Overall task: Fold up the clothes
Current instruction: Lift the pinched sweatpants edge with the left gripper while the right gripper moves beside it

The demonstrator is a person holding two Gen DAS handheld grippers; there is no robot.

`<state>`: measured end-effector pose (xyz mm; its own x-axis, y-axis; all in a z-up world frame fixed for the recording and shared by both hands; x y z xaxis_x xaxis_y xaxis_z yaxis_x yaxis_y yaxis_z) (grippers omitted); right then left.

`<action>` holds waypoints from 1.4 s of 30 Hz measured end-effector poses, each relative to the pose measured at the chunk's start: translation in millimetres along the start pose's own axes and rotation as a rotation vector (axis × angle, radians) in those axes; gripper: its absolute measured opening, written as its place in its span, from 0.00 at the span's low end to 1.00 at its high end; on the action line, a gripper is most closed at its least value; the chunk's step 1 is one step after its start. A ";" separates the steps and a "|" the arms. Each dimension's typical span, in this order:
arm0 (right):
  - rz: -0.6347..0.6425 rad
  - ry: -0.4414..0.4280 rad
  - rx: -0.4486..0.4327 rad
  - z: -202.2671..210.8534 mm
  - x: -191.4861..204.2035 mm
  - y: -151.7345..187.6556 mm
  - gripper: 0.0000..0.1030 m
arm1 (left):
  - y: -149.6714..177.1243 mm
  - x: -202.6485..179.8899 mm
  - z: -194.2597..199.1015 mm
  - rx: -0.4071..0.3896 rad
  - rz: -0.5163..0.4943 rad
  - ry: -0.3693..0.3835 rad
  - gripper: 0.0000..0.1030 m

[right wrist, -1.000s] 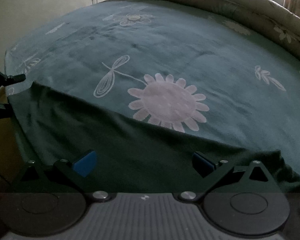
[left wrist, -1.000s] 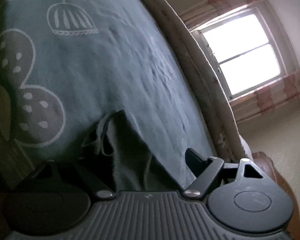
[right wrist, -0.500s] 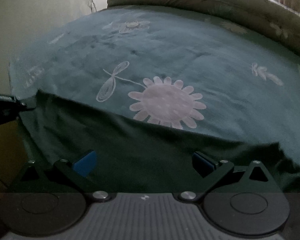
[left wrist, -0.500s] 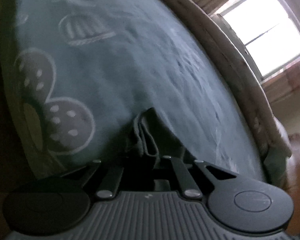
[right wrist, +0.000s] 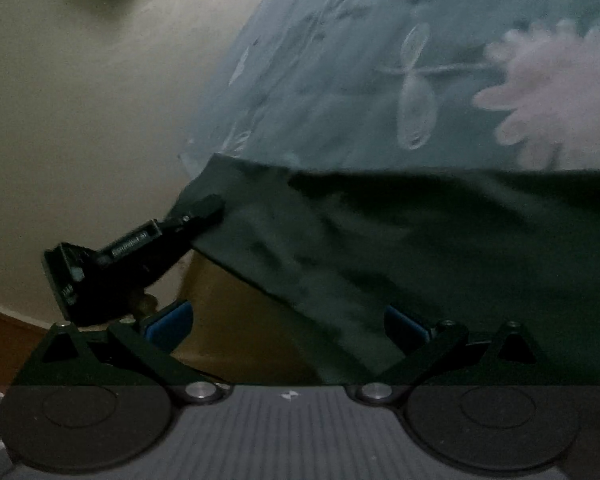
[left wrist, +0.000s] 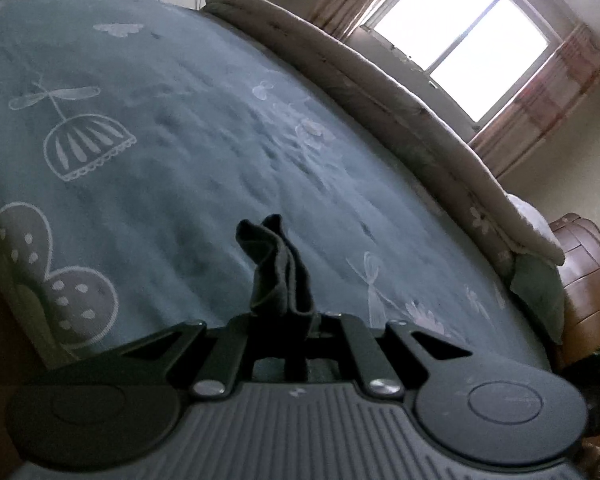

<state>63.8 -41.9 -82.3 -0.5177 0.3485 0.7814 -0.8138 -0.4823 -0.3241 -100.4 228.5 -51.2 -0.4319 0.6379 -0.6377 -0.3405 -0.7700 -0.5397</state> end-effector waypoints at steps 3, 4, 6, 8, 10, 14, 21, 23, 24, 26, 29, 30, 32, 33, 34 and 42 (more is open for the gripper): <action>-0.056 -0.055 0.023 -19.7 -2.2 -9.1 1.00 | -3.2 4.9 0.6 0.002 0.002 0.018 0.03; -0.075 -0.063 0.027 -24.3 -2.9 -11.1 1.00 | -3.9 6.6 0.3 0.004 0.008 0.025 0.03; -0.119 -0.080 0.038 -32.4 -5.8 -13.9 1.00 | -3.9 8.5 0.0 0.011 0.014 0.039 0.03; -0.158 -0.085 0.052 -38.7 -9.4 -14.2 1.00 | -3.7 9.7 -1.3 0.018 0.016 0.047 0.03; -0.190 -0.082 0.068 -44.2 -12.4 -13.2 1.00 | -3.7 12.3 -3.6 0.026 0.023 0.051 0.03; -0.225 -0.039 0.110 -54.0 -11.3 -13.9 1.00 | -4.0 18.0 -6.0 0.037 0.035 0.054 0.03; -0.278 0.014 0.068 -53.9 -14.3 -27.6 1.00 | -1.7 18.1 -5.4 0.041 0.029 0.063 0.03; -0.300 0.029 0.040 -52.7 -15.7 -34.2 1.00 | -1.8 17.7 -4.7 0.040 0.022 0.065 0.03; -0.311 0.032 0.029 -52.7 -17.5 -36.9 1.00 | -1.8 17.3 -4.4 0.039 0.018 0.066 0.03; -0.332 0.039 0.010 -50.0 -20.1 -43.1 1.00 | -1.9 16.3 -3.5 0.039 0.008 0.069 0.03; -0.337 0.061 -0.023 -47.1 -19.4 -52.6 1.00 | -2.0 14.8 -2.2 0.038 -0.005 0.073 0.03; -0.334 0.071 -0.034 -46.9 -19.1 -55.8 1.00 | -2.0 14.1 -1.7 0.039 -0.010 0.073 0.03; -0.328 0.093 -0.056 -46.4 -18.5 -62.1 1.00 | -2.5 12.3 -0.7 0.042 -0.020 0.071 0.03; -0.323 0.106 -0.070 -44.0 -18.2 -64.5 1.00 | -3.2 10.9 -0.1 0.044 -0.024 0.070 0.03; -0.317 0.120 -0.083 -41.6 -17.9 -66.9 1.00 | -4.0 9.4 0.6 0.046 -0.029 0.070 0.03; -0.240 0.183 -0.098 -1.2 -6.8 -61.6 1.00 | -6.2 -26.1 7.3 0.083 -0.136 0.080 0.03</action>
<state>117.1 -13.7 -68.3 -0.3392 0.5859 0.7360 -0.9355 -0.2925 -0.1984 -93.1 216.5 -27.2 -0.3108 0.7328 -0.6053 -0.4602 -0.6733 -0.5787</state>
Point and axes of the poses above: each gripper's, at about its wrist camera, not at the fingertips, and z roughly against the way its jaws point, x to its left, y to its underside, the point moved 1 cm from there along -z, roughly the way its jaws point, and after that the axes turned 6 degrees about z, right-handed, at the moved point
